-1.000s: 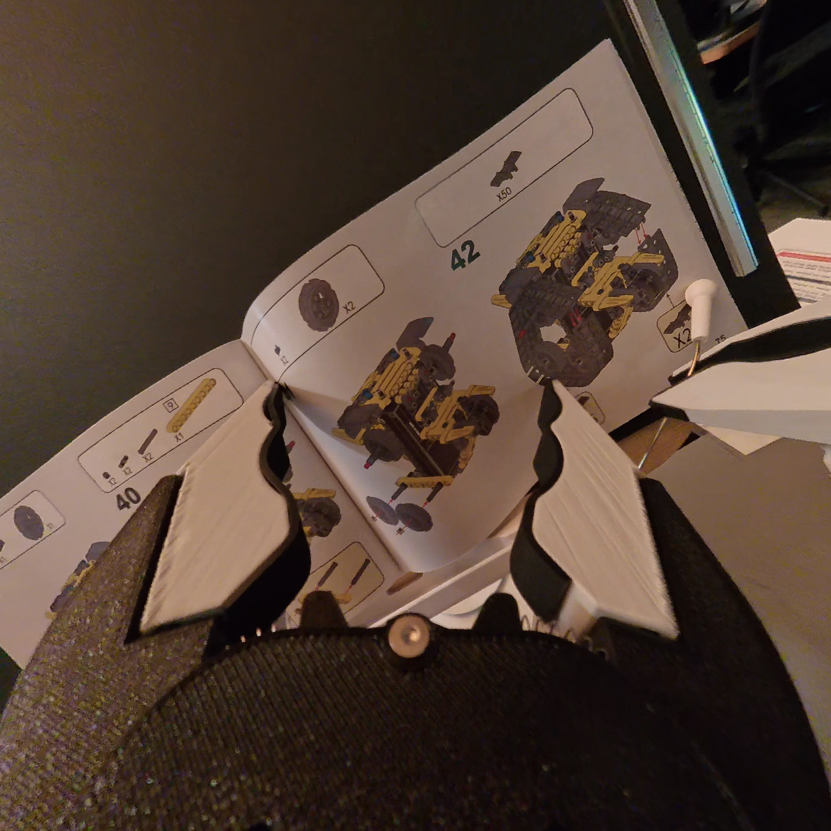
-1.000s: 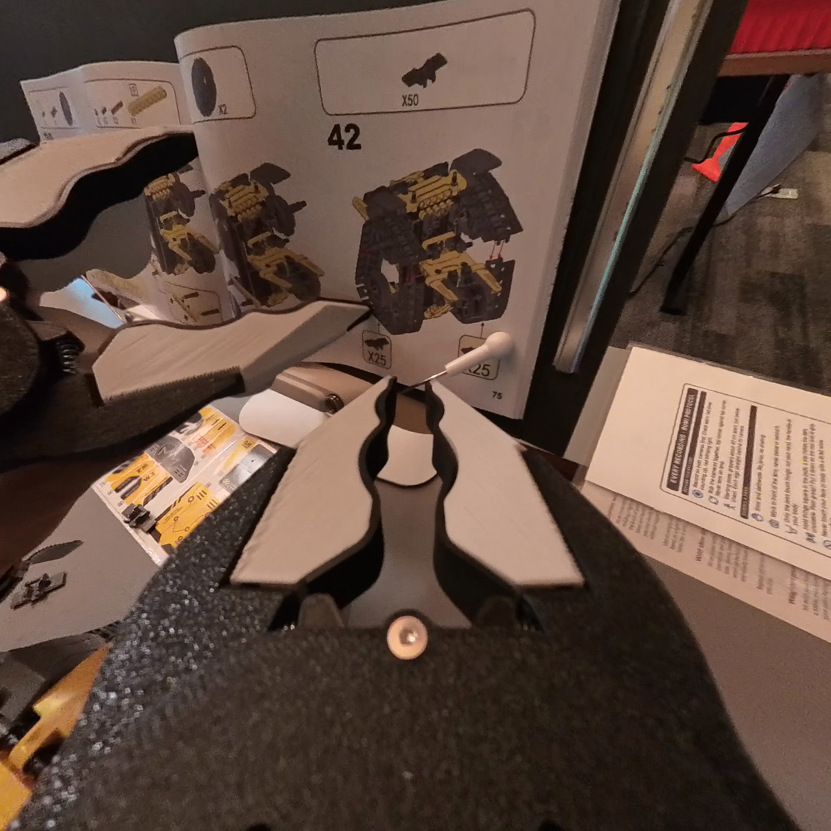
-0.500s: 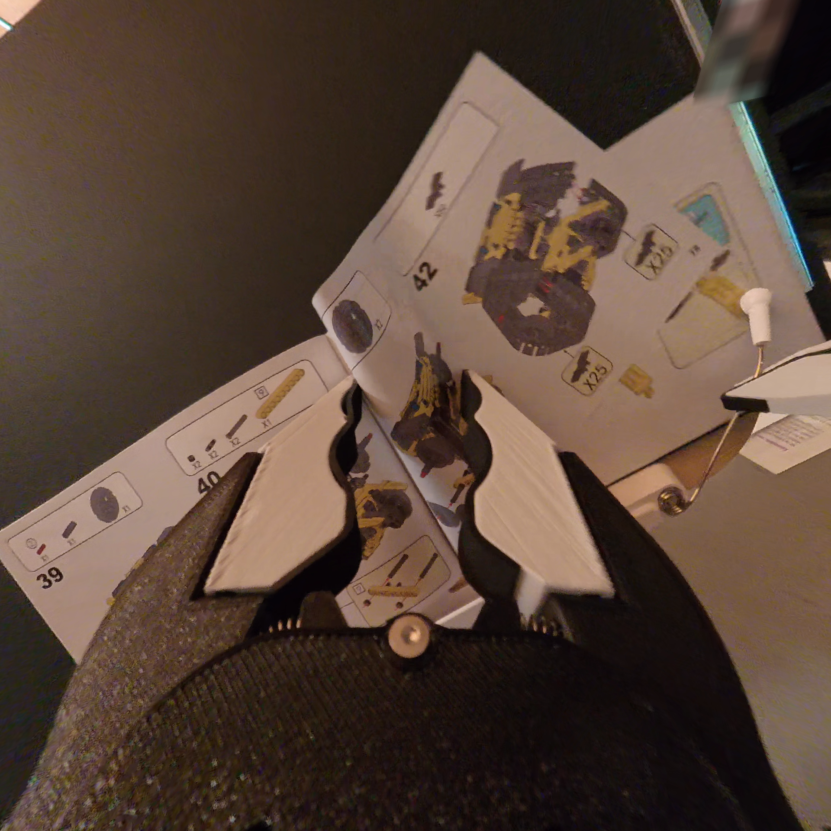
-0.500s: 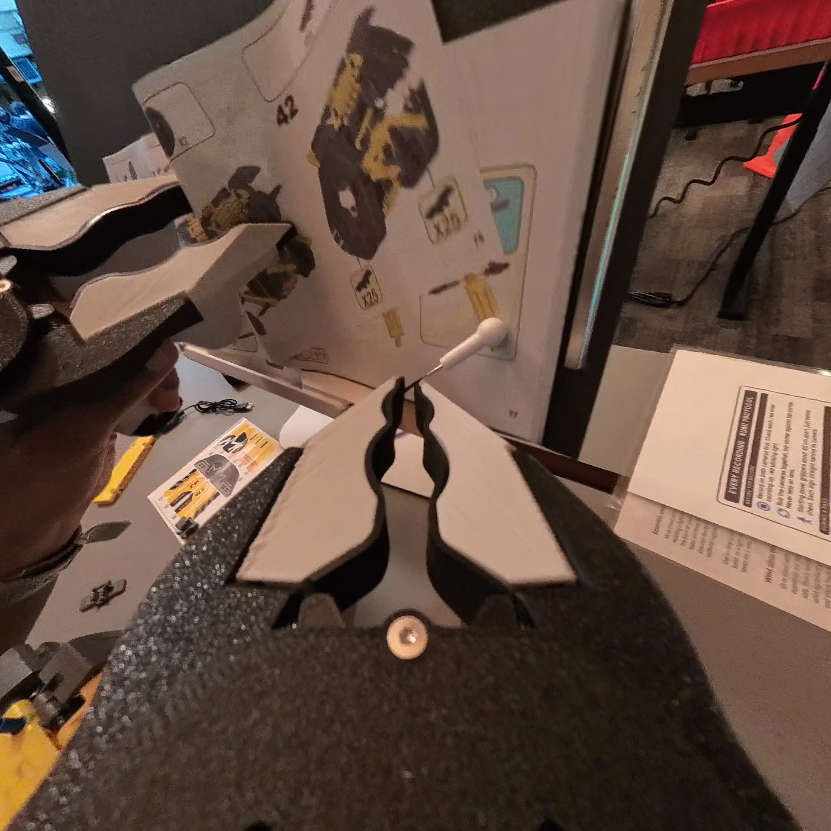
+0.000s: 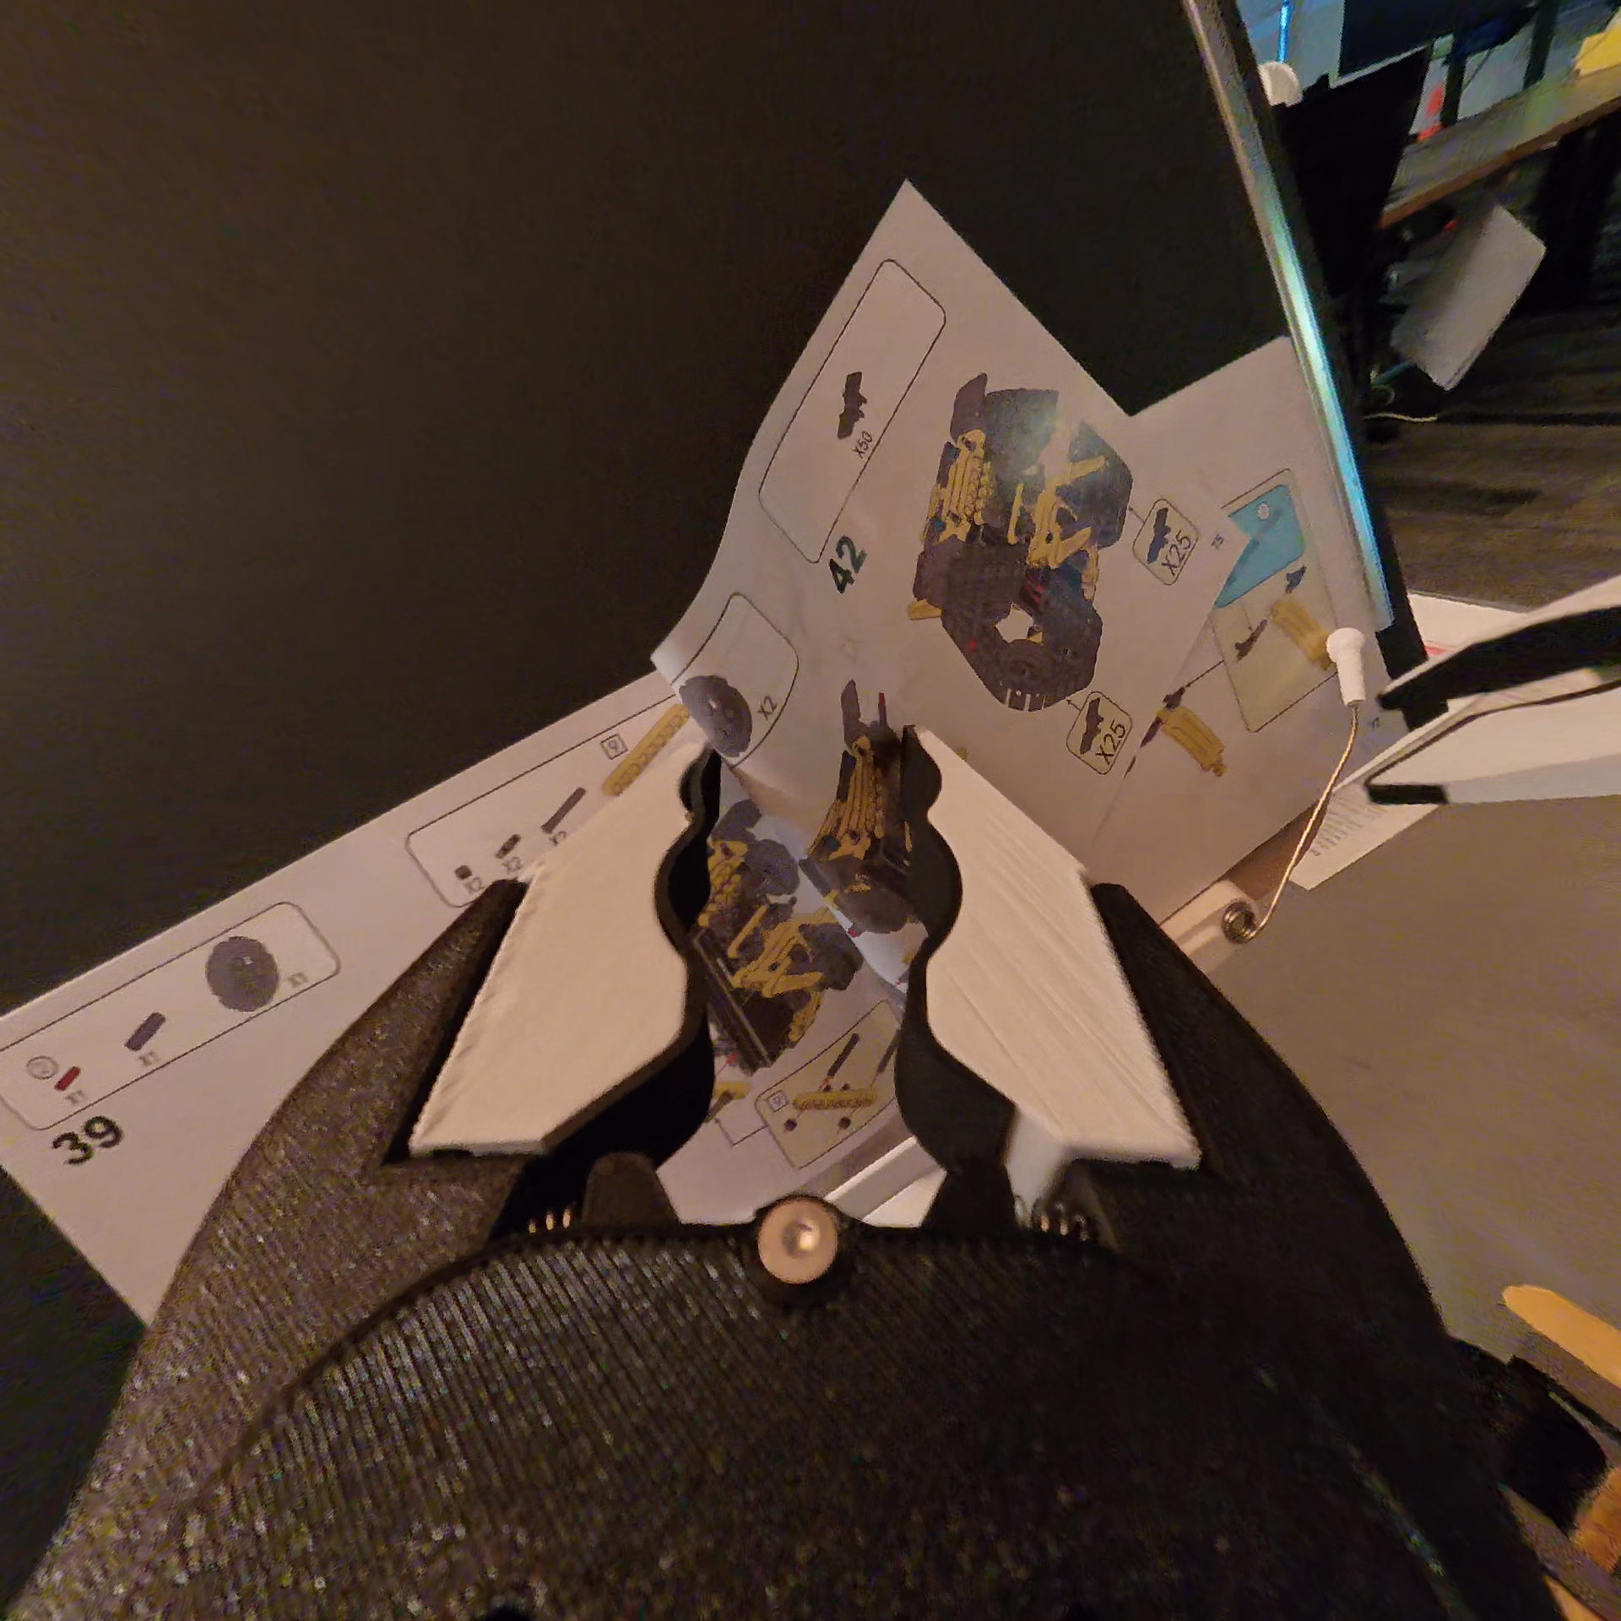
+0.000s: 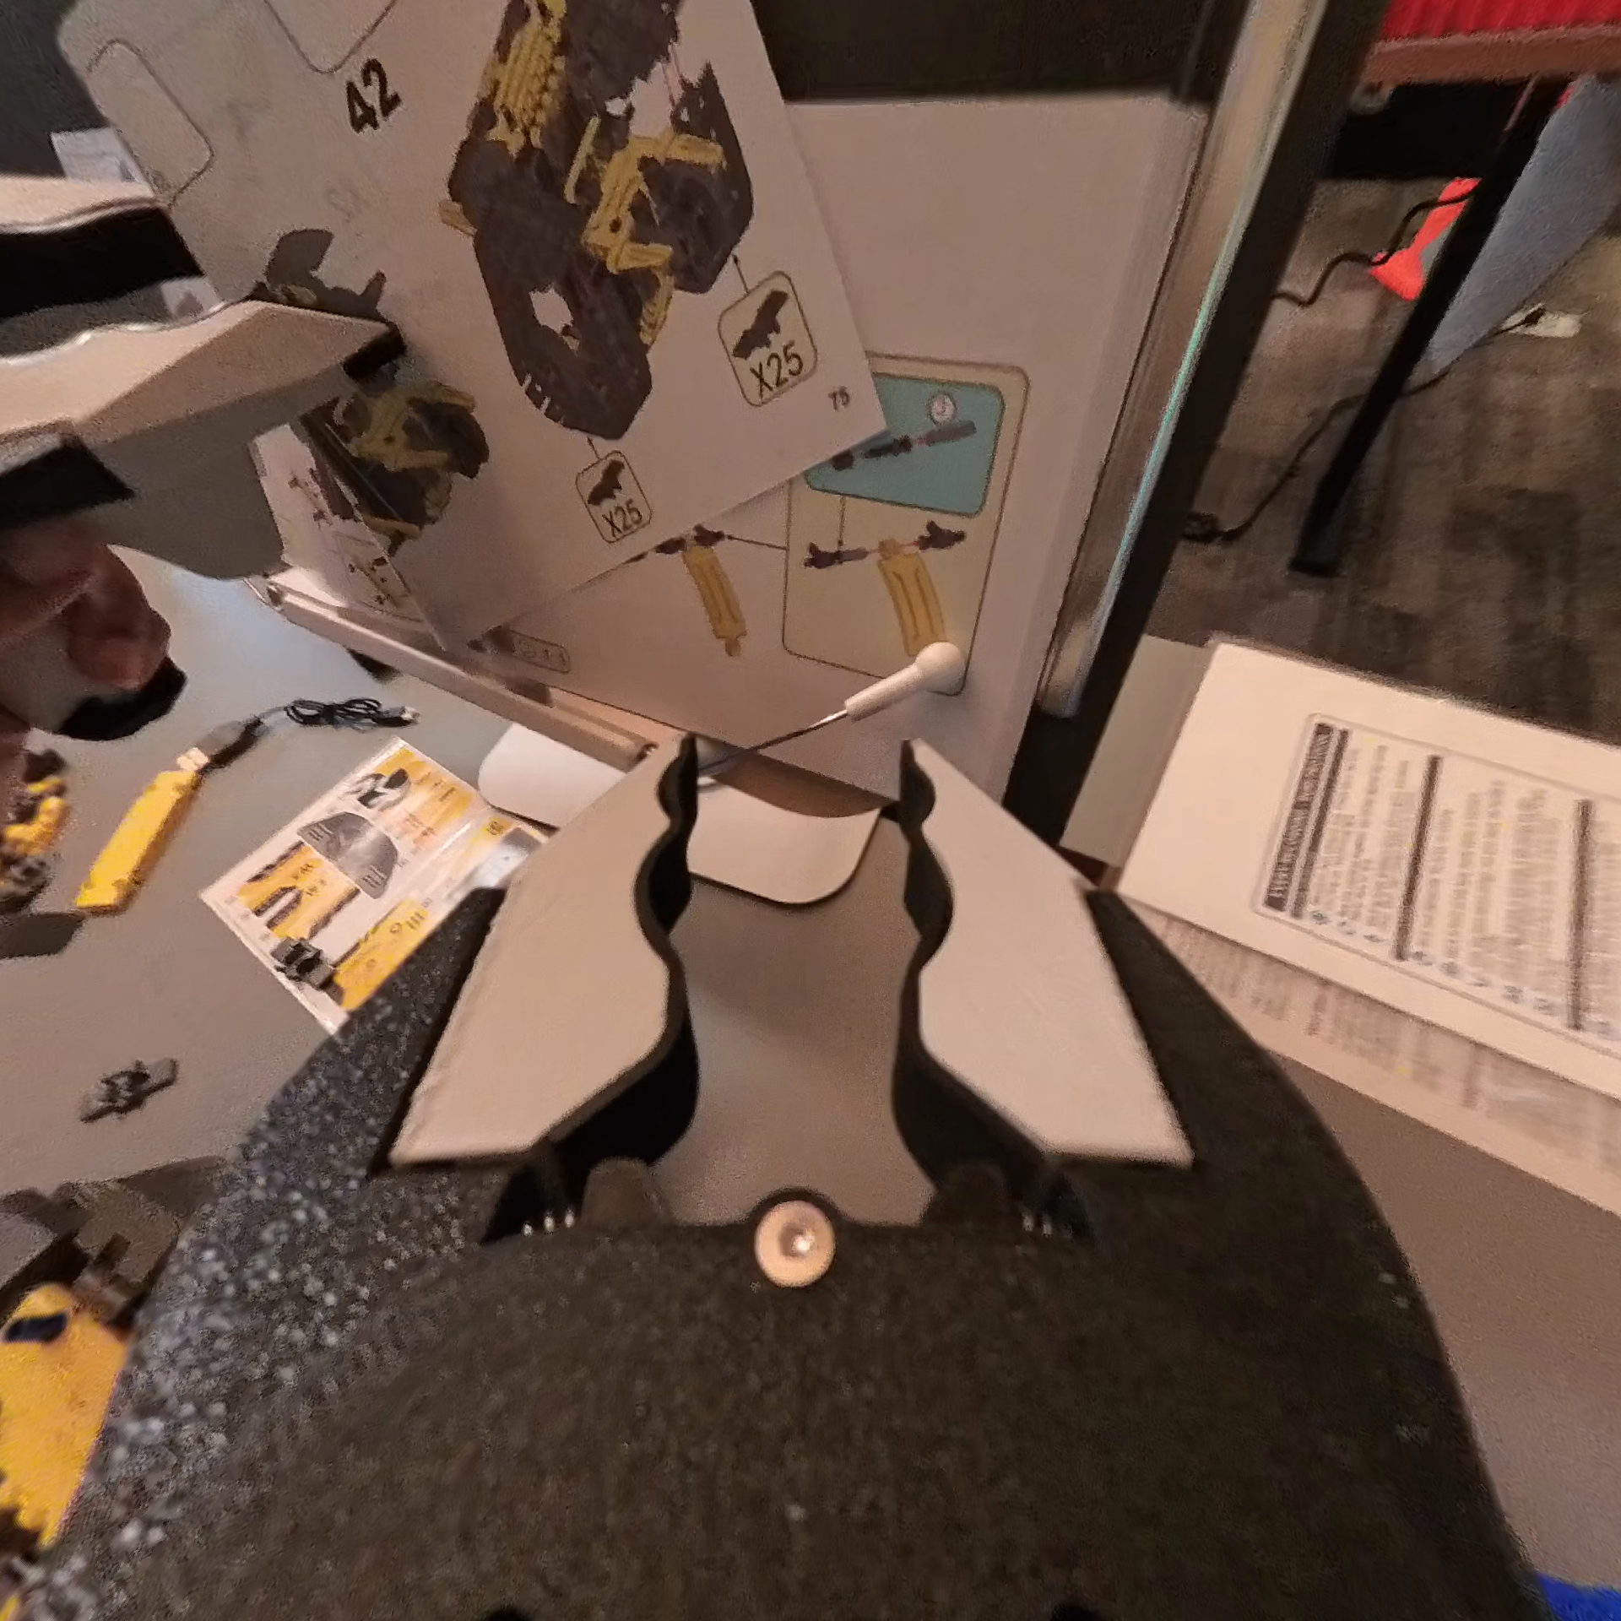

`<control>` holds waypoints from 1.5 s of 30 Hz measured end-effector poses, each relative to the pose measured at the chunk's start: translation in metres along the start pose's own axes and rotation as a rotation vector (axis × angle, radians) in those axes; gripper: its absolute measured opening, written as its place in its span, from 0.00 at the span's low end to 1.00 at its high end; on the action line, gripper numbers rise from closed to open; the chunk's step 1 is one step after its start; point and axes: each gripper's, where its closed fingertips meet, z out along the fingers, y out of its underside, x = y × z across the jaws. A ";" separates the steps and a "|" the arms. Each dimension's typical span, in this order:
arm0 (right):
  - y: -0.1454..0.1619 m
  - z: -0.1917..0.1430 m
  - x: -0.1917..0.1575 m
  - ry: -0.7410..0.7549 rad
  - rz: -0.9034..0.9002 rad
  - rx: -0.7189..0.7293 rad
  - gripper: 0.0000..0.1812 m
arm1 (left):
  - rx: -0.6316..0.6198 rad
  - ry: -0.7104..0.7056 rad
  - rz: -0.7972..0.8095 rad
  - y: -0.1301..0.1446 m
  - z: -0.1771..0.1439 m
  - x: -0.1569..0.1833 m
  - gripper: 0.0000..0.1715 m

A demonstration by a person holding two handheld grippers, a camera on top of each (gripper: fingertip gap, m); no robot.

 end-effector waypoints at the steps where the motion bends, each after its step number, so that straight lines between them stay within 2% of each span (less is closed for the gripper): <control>1: -0.004 -0.004 -0.002 0.010 -0.032 0.008 0.26 | -0.002 0.003 0.002 0.000 -0.001 -0.001 0.23; 6: -0.032 -0.016 -0.026 -0.042 -0.115 0.147 0.35 | -0.010 0.023 0.016 -0.005 -0.008 -0.007 0.27; 9: -0.037 -0.009 -0.035 -0.087 -0.133 0.211 0.42 | 0.006 0.032 -0.010 -0.013 -0.017 -0.013 0.28; 16: -0.026 0.020 -0.049 -0.133 -0.155 0.167 0.46 | 0.084 0.081 -0.059 -0.032 -0.033 -0.018 0.33; 20: -0.019 0.023 -0.089 -0.296 -0.203 0.139 0.45 | 0.082 0.087 -0.118 -0.036 -0.038 -0.024 0.36; 22: -0.015 0.021 -0.111 -0.381 -0.240 0.139 0.45 | 0.098 0.097 -0.176 -0.041 -0.042 -0.027 0.33; 24: -0.008 0.021 -0.131 -0.442 -0.289 0.126 0.45 | 0.077 0.127 -0.228 -0.042 -0.046 -0.028 0.35; 28: 0.013 0.023 -0.164 -0.492 -0.432 0.045 0.44 | 0.021 0.295 -0.259 -0.041 -0.059 -0.008 0.47; 32: 0.015 0.022 -0.187 -0.518 -0.538 0.029 0.43 | -0.130 0.380 -0.235 -0.017 -0.068 0.006 0.55; 34: 0.018 0.022 -0.195 -0.546 -0.580 -0.009 0.43 | -0.195 0.360 -0.220 -0.003 -0.067 0.002 0.53; 36: 0.026 0.020 -0.202 -0.601 -0.623 -0.070 0.42 | -0.226 0.322 -0.236 0.005 -0.064 -0.010 0.41; 38: 0.029 0.017 -0.199 -0.611 -0.681 -0.121 0.38 | -0.238 0.312 -0.282 0.011 -0.063 -0.020 0.35; 41: 0.003 0.019 -0.180 -0.505 -0.756 -0.101 0.35 | -0.258 0.338 -0.324 0.020 -0.065 -0.029 0.31; 45: -0.071 0.045 -0.147 -0.229 -0.882 -0.020 0.36 | -0.251 0.388 -0.304 0.025 -0.072 -0.031 0.33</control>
